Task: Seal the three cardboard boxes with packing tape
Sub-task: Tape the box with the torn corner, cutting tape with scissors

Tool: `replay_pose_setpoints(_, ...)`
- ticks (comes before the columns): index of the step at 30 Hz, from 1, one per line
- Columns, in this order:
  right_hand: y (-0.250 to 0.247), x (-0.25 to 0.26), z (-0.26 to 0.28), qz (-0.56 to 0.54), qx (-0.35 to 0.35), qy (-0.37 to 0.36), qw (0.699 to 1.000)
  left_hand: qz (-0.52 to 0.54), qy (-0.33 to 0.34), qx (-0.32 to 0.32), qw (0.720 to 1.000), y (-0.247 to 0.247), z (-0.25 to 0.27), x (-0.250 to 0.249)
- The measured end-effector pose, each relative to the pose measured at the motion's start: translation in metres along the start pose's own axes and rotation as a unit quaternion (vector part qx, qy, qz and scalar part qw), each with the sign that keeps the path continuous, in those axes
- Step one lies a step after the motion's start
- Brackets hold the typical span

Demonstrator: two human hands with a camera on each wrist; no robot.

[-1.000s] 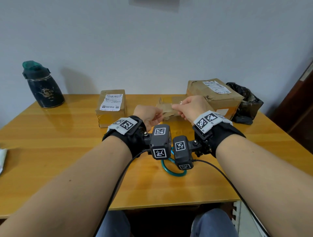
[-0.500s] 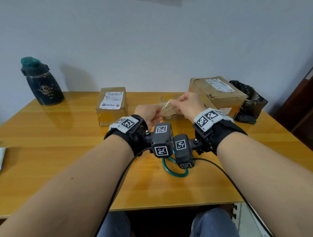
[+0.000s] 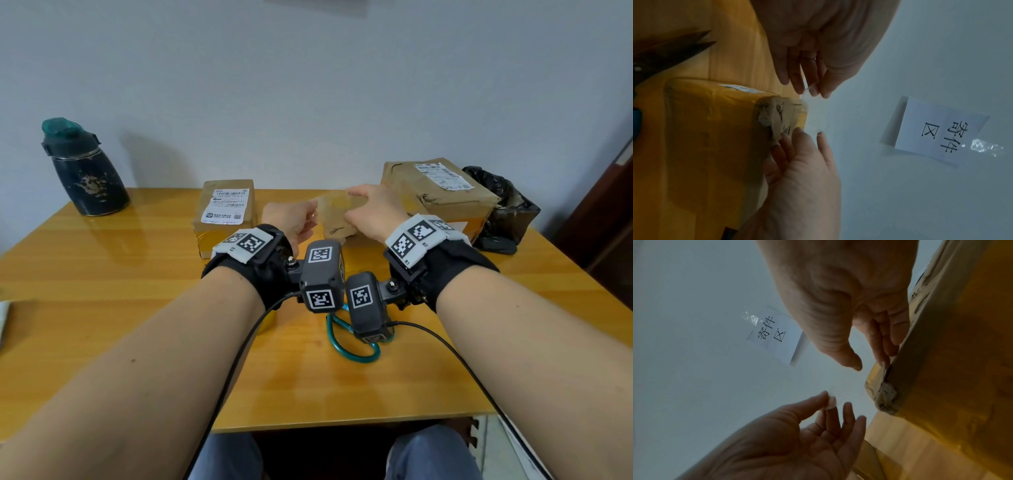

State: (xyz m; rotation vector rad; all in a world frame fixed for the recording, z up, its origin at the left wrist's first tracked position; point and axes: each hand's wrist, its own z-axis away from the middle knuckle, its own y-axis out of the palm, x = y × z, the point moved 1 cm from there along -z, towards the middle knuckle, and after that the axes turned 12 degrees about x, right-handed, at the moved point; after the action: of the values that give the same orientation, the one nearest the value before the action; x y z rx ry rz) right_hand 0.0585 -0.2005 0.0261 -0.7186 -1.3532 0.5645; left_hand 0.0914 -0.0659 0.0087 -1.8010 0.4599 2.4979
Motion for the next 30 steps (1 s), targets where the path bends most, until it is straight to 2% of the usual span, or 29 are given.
replay_pose_setpoints(6, 0.003, -0.001, -0.005, 0.035, -0.005, -0.007, 0.999, 0.067, -0.022, 0.012, 0.997, -0.001, 0.004, 0.002)
replay_pose_setpoints(16, 0.013, -0.008, -0.012, -0.061, 0.002, -0.070, 0.996, 0.053, -0.099, 0.067, 0.991, 0.001, 0.010, 0.008)
replay_pose_setpoints(30, 0.013, -0.009, -0.007, -0.100, 0.018, -0.103, 0.989, 0.095, -0.065, 0.036, 0.993, 0.004, 0.007, 0.009)
